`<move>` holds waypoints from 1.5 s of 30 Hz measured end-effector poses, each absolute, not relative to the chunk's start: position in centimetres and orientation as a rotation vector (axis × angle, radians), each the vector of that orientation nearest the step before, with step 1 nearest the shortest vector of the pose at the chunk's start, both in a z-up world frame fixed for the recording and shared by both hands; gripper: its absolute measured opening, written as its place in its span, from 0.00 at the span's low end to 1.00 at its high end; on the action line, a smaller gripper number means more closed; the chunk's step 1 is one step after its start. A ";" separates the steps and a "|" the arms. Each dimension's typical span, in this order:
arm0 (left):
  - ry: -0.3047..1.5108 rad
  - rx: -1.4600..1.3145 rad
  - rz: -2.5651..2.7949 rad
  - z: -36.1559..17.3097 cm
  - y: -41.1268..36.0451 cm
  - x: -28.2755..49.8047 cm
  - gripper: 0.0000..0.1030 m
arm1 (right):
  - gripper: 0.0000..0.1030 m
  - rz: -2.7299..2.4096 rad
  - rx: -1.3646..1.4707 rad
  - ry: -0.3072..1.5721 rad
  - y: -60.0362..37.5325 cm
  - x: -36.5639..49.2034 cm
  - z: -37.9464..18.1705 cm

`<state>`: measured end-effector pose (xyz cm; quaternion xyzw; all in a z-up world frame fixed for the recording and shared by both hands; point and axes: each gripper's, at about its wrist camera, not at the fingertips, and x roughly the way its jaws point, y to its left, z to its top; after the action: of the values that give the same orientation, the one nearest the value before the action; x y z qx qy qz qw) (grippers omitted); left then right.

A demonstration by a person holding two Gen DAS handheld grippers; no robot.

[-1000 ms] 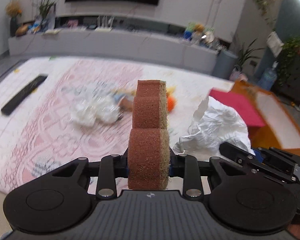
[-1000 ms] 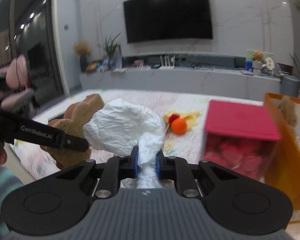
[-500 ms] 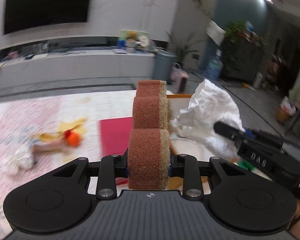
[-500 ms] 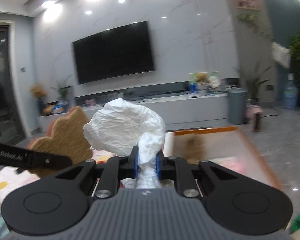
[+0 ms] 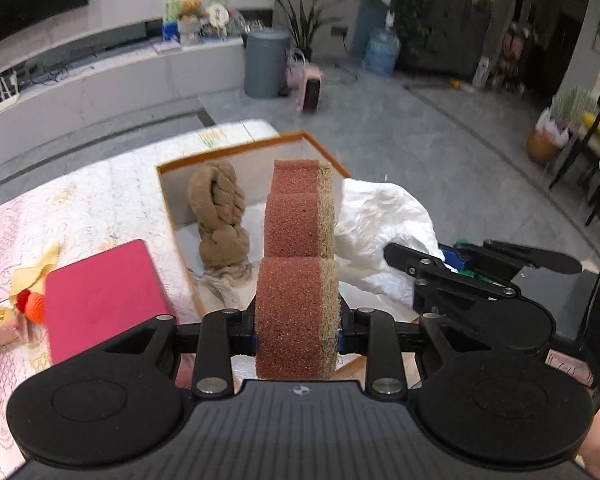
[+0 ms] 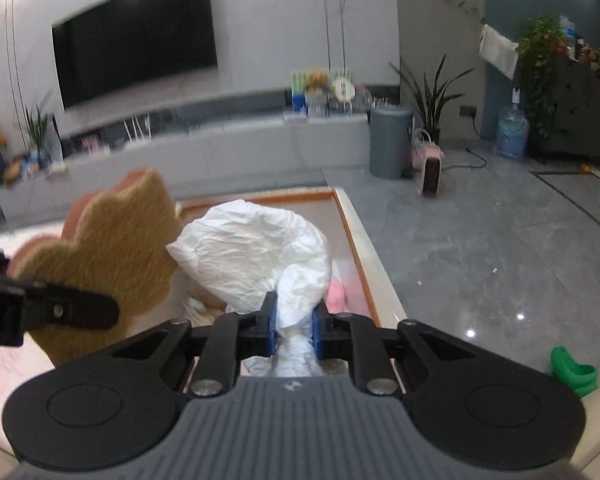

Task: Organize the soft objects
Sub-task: 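Carry the sponge and tissue over the orange box with both tools, then open the left tool to drop the sponge while the right tool releases the tissue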

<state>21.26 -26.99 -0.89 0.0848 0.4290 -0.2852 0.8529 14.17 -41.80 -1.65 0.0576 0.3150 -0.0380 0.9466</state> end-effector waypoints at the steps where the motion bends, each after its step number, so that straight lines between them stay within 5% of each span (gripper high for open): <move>1: 0.916 0.194 -0.590 -1.4 -27.3 21.7 0.34 | 0.14 -0.075 0.102 0.659 -42.0 14.7 -2.0; 28: 1.181 0.418 -0.507 -8.2 -31.5 24.8 0.35 | 0.19 0.063 -0.148 1.019 -41.1 21.1 -8.3; 40: 1.150 0.302 -0.500 -5.9 -29.3 24.8 0.73 | 0.38 0.085 -0.189 0.998 -41.2 20.4 -6.3; 45: 1.126 0.247 -0.507 -4.3 -28.4 24.4 0.74 | 0.44 0.094 -0.160 0.982 -41.6 19.9 -4.9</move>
<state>24.40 -28.38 -4.31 0.1155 0.5263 -0.2370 0.8084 19.91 -41.56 -4.87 -0.0768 0.4706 0.0451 0.8778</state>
